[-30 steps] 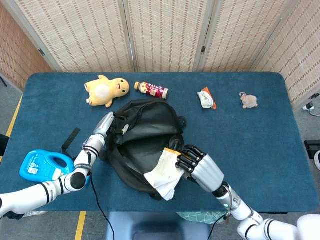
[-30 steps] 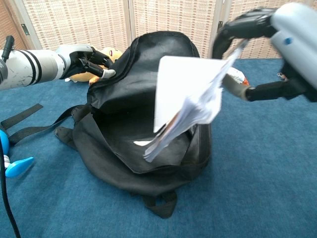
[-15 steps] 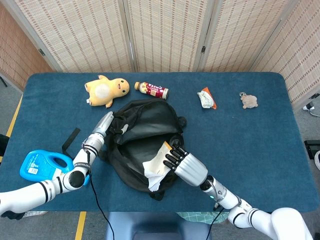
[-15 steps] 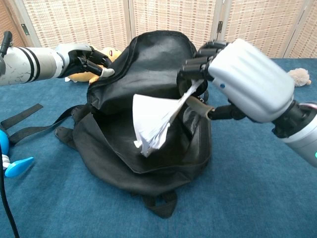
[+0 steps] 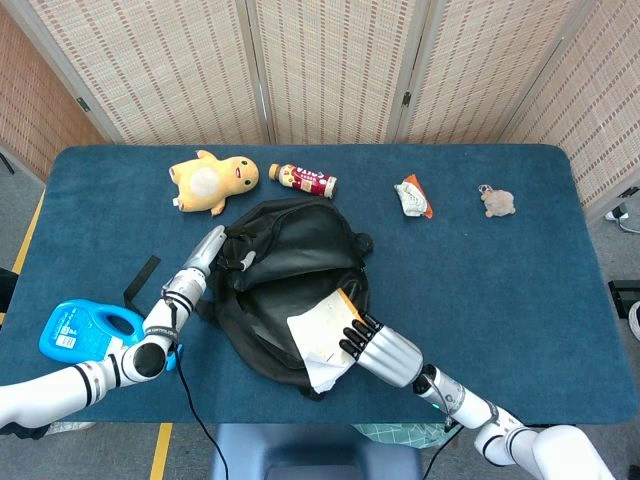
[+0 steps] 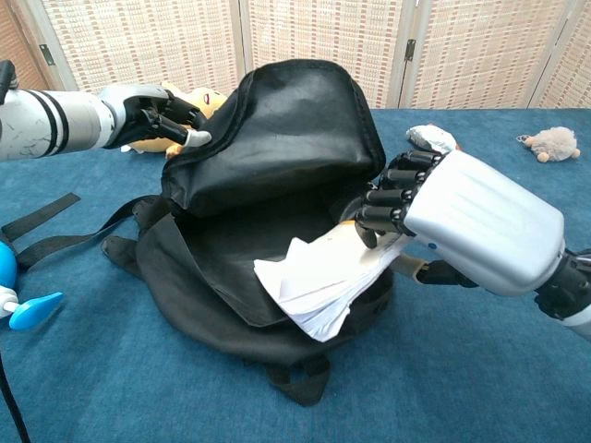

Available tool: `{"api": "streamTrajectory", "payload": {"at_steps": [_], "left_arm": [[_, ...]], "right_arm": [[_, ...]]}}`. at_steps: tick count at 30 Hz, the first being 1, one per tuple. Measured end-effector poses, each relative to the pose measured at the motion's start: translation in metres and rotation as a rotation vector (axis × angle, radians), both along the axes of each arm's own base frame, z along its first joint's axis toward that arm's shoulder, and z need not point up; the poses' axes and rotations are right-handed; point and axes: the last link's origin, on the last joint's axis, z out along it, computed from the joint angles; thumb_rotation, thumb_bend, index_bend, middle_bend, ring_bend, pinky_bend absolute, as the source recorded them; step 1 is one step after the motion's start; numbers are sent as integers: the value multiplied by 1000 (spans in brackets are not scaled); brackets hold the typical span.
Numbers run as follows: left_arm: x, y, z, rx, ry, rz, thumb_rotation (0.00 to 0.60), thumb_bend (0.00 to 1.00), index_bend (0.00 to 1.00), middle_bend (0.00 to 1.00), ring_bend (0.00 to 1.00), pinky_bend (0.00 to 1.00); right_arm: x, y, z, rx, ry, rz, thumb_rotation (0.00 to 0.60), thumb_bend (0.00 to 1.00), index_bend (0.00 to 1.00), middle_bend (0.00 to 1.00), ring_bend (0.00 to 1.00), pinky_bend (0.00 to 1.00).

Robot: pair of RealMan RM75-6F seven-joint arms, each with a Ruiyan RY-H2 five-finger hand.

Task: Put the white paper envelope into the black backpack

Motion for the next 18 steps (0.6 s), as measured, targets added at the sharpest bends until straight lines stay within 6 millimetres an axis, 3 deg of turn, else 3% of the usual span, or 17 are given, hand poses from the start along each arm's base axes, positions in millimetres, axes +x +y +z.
{"api": "streamTrajectory", "payload": {"at_steps": [8,18], "left_arm": [[0,-4,2,-7,-2,-11,600,676,651,321,263,0],[1,-7,7,-5,-3,-27,600,676,651,321,260,0]], "right_arm": [[-1,-2,-15,-33,115,-7,600,454,973,581,497,388],[23,-19,-30,-88,150,-6,600,454,973,580,501,387]]}}
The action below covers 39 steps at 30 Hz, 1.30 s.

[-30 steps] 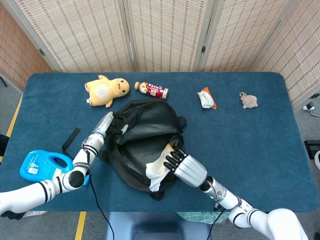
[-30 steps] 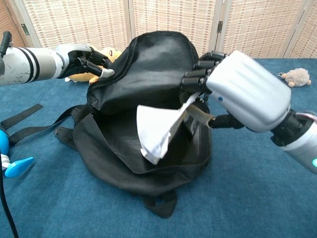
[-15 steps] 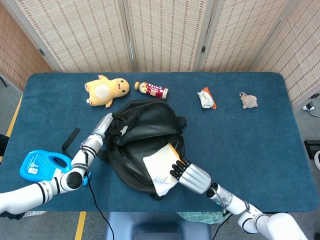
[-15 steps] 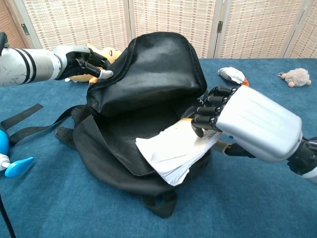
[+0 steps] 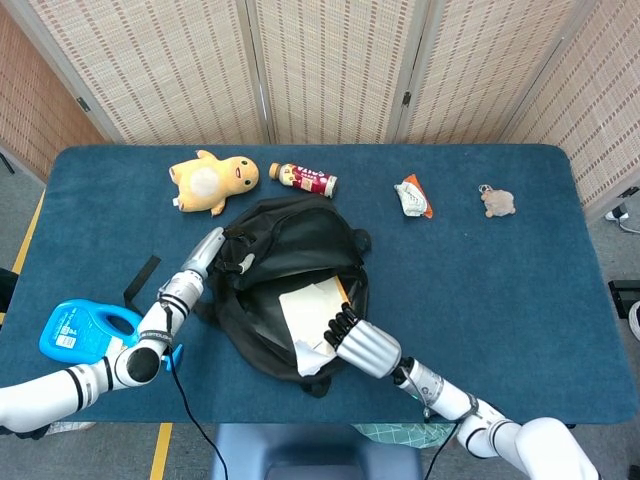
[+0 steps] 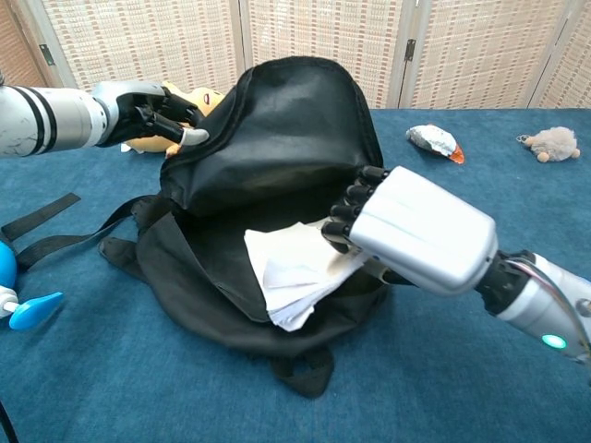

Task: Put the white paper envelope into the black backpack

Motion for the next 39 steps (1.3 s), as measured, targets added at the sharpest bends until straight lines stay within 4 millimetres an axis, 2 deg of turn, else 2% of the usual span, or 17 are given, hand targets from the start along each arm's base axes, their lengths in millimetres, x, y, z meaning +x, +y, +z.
{"api": "streamTrajectory", "payload": {"at_steps": [9,22,27,39], "left_arm": [[3,-2,1,-4,0,-9,600,676,652,321,260,0],[5,-3,3,-8,0,-16,600,676,652,321,260,0],[4,-3,6,-6,-4,-13,600,676,653,321,259,0],[2,-4,12,-2,-12,-12,600,676,654,321,258,0]], "right_arm": [[24,-13,-12,-27,14,17,600,454,972,580,510,387],[48,-21,-8,-94,-11,102,600,456,990,581,508,366],[48,-28,-10,-109,32,108,600,456,990,583,508,366],[29,-39,-17,-142,142,71,600,455,990,585,529,366]]}}
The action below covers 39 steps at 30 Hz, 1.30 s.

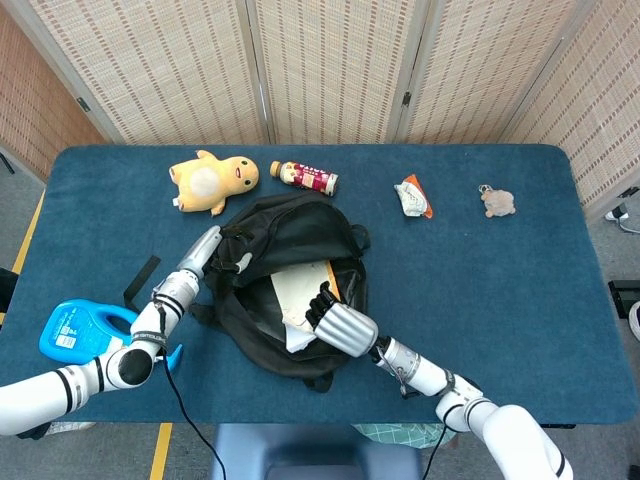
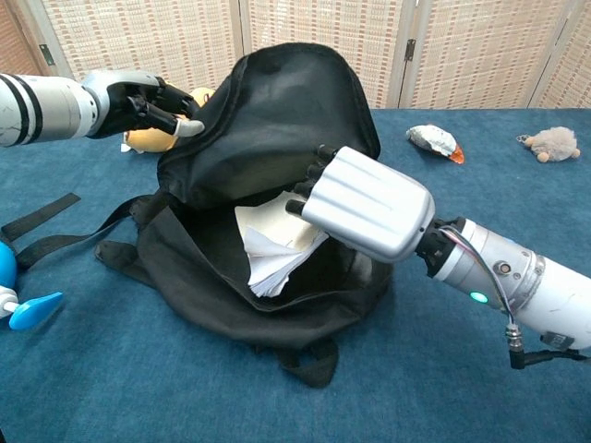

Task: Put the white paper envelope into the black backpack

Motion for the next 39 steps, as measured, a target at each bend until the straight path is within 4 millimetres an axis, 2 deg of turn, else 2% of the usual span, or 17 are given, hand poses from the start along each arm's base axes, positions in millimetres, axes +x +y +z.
{"api": "streamTrajectory", "payload": {"at_steps": [9,18,20,27,29,31,35,39], "left_arm": [[1,-1,1,-3,-2,-1,600,676,654,321,256,0],[1,-2,1,-7,-1,-2,600,676,654,321,256,0],[1,-2,1,-7,-2,-1,600,676,654,320,255,0],[-1,-2,2,-5,0,2,600,676,654,320,254,0],[-2,-2,2,-5,0,3,600,676,654,320,254,0],[-2,-3,2,-6,1,3,600,675,653,318,252,0],[-2,-2,3,-7,2,5,600,676,653,316,249,0],[-2,-2,2,-7,5,6,600,676,651,316,248,0]], "right_arm": [[8,-8,-16,-35,66,-13,600,455,990,585,545,366],[29,-7,-33,-59,64,-25,600,455,979,561,520,343],[32,-8,-35,-62,63,-30,600,456,922,536,505,331],[31,-5,-38,-60,60,-62,600,453,479,353,403,248],[30,-3,-38,-62,58,-72,600,405,357,291,365,230],[30,0,-38,-59,48,-81,600,304,240,226,323,211],[31,5,-36,-52,30,-95,600,171,128,160,284,184],[29,11,-30,-55,24,-104,600,132,42,97,218,125]]}}
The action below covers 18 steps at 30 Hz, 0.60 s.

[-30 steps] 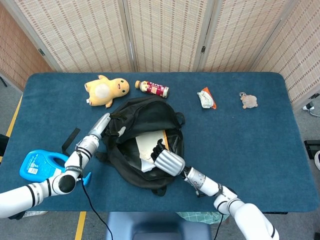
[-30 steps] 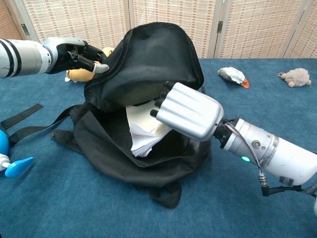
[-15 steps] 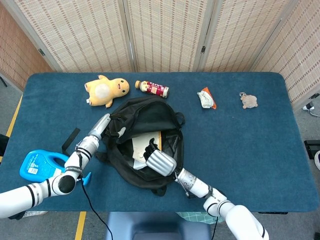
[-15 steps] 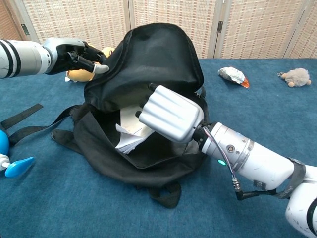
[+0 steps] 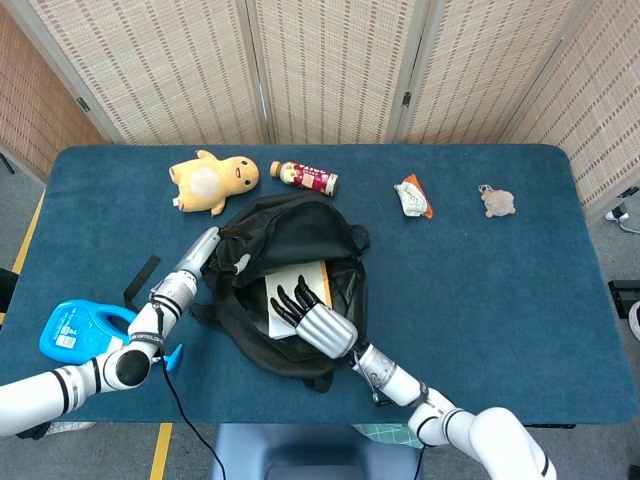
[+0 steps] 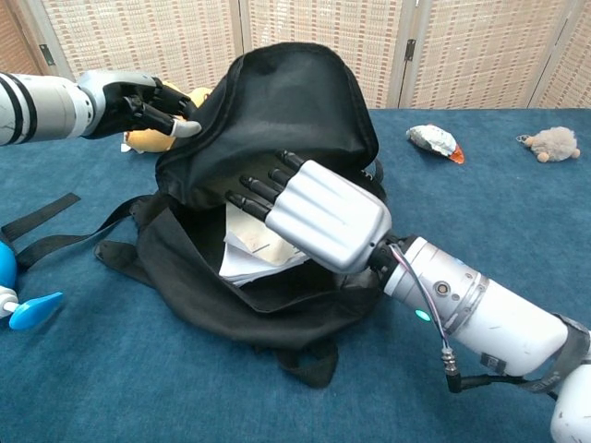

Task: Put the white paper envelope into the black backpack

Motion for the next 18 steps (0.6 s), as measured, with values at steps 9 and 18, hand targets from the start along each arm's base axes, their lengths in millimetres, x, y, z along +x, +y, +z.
{"api": "streamTrajectory", "payload": {"at_steps": [9,18], "left_arm": [[0,0,0,-1,2,3,600,676,644,314,247,0],[0,-6,0,-27,22,-24,600,674,464,278,224,0]], "right_arm": [[-7,14,25,18,-39,-21,600,124,26,90,214,119],[-29,30,76,3,-77,-36,600,124,32,124,213,126]]}}
